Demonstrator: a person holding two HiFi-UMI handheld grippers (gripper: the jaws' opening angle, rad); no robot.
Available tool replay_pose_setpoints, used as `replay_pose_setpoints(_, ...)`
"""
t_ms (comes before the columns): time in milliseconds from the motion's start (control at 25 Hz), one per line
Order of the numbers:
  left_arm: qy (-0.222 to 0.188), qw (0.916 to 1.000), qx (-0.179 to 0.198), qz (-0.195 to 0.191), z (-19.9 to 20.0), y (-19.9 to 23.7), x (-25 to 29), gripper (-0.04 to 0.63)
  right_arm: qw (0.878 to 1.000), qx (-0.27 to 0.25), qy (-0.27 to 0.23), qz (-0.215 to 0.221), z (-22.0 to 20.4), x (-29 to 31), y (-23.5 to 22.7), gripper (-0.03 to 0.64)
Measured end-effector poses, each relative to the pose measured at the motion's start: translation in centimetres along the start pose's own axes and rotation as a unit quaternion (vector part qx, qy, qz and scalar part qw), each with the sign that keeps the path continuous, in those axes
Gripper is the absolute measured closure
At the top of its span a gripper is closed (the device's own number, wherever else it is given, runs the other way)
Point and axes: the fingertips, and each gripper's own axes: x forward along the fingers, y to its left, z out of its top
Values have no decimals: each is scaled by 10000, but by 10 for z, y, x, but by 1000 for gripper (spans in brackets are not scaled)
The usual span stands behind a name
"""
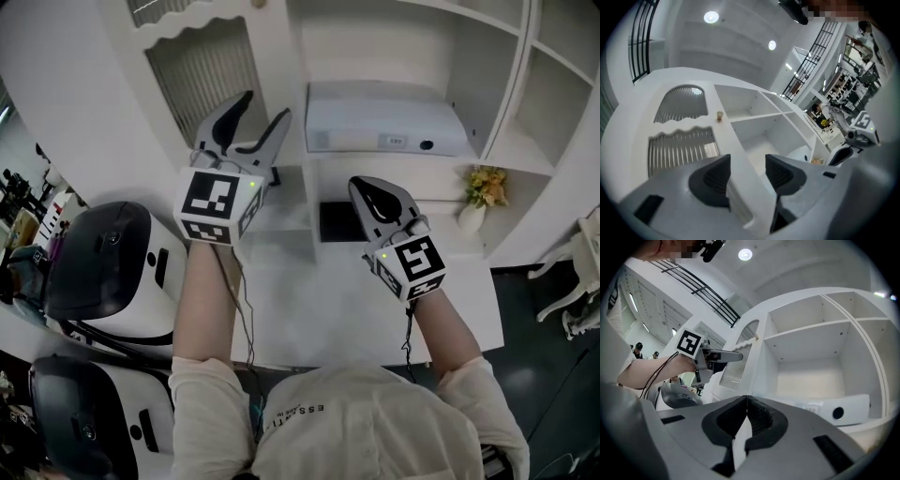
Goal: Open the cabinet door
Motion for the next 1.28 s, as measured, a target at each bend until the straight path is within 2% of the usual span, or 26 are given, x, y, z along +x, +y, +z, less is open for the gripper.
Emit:
replay_pose_setpoints(400, -627, 9971, 393, 173, 62, 56, 43, 365, 9997, -168, 70, -156, 3, 27, -17, 601)
replay_pose_setpoints(640, -614, 9957, 641, 268, 82, 79, 68, 370, 9993, -285, 139, -184, 1, 28, -19, 601)
replay_pose_setpoints(920, -817, 9909, 991, 393, 101, 79, 86, 387, 9987, -399, 270, -177, -7, 19, -24, 601)
replay_pose_setpoints(1000, -864, 9903, 960, 515, 103, 81, 89, 404, 9985, -424, 297, -176, -9, 17, -24, 601)
replay_pose_setpoints(1080, -927, 9885, 967, 700, 103, 86, 89, 483, 9984, -430, 332, -163, -12, 14, -25, 601)
replay_pose_setpoints(1280, -1051, 9828, 1243, 876, 104, 86, 89, 496, 9981, -366, 462, -189, -22, 9, -30, 601)
